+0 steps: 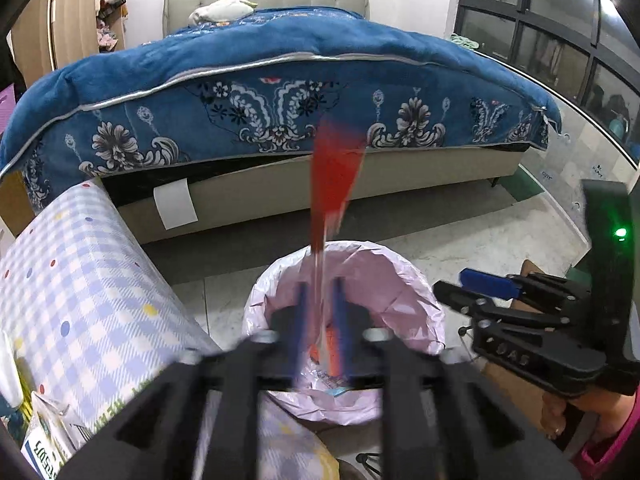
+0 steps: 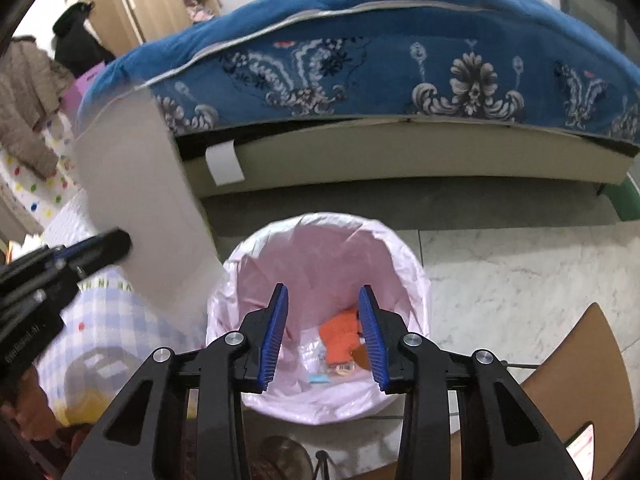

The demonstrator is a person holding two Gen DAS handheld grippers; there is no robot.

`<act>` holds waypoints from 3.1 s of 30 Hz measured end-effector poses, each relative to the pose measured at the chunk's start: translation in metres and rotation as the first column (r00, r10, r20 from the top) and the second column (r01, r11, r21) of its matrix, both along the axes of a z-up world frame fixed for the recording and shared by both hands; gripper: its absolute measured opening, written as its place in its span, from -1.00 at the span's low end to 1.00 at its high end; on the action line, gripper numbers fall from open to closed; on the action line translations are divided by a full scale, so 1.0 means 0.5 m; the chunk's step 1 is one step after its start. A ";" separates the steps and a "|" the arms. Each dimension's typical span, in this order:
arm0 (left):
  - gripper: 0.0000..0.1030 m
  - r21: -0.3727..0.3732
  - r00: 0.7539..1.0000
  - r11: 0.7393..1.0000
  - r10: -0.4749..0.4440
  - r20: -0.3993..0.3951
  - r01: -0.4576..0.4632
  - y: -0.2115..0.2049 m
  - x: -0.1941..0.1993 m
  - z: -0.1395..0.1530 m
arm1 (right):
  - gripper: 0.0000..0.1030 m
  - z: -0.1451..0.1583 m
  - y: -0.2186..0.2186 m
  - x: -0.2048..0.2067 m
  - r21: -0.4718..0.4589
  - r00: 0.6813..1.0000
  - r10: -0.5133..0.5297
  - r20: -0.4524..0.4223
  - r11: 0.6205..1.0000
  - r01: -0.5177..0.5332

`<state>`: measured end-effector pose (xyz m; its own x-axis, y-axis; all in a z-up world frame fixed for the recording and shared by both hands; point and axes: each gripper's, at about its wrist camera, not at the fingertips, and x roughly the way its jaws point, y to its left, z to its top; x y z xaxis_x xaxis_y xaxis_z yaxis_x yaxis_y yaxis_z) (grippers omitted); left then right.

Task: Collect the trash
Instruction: 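Return both open grippers over the table toward the remaining trash, then grasp the teal candy wrapper with the right gripper while the left grasps the clear plastic bag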

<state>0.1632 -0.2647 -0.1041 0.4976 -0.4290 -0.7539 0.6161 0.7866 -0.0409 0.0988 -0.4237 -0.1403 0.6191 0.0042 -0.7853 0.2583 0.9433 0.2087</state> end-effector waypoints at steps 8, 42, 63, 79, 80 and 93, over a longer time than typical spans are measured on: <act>0.03 -0.024 0.997 0.997 0.071 0.001 -0.071 0.073 -0.025 0.042 | -0.26 0.041 -0.010 -0.051 0.012 0.999 -0.034 0.027 0.999 0.033; 0.72 0.018 0.819 0.819 0.573 0.031 -0.574 0.625 -0.248 0.030 | 0.21 0.189 0.467 -0.108 -0.119 0.885 0.459 0.074 0.886 -0.449; 0.87 0.069 0.807 0.804 0.589 0.044 -0.591 0.593 -0.164 -0.037 | 0.22 0.142 0.431 -0.093 -0.066 0.898 0.437 0.043 0.898 -0.434; -0.89 0.028 0.860 0.860 0.507 0.054 -0.509 0.620 -0.255 0.038 | 0.22 0.166 0.442 -0.117 -0.090 0.886 0.459 0.070 0.887 -0.452; -0.92 0.014 0.855 0.857 0.512 0.079 -0.515 0.630 -0.269 0.057 | 0.22 0.168 0.447 -0.117 -0.092 0.883 0.464 0.072 0.884 -0.458; -0.98 -0.045 0.778 0.805 0.585 0.229 -0.591 0.689 -0.288 0.138 | 0.08 0.194 0.561 -0.086 -0.157 0.818 0.567 0.097 0.820 -0.550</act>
<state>0.0192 0.0798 -0.0351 0.7997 0.0213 -0.6001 0.0230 0.9976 0.0660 0.0556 -0.1431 -0.0433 0.6366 0.2958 -0.7122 -0.3426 0.9359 0.0824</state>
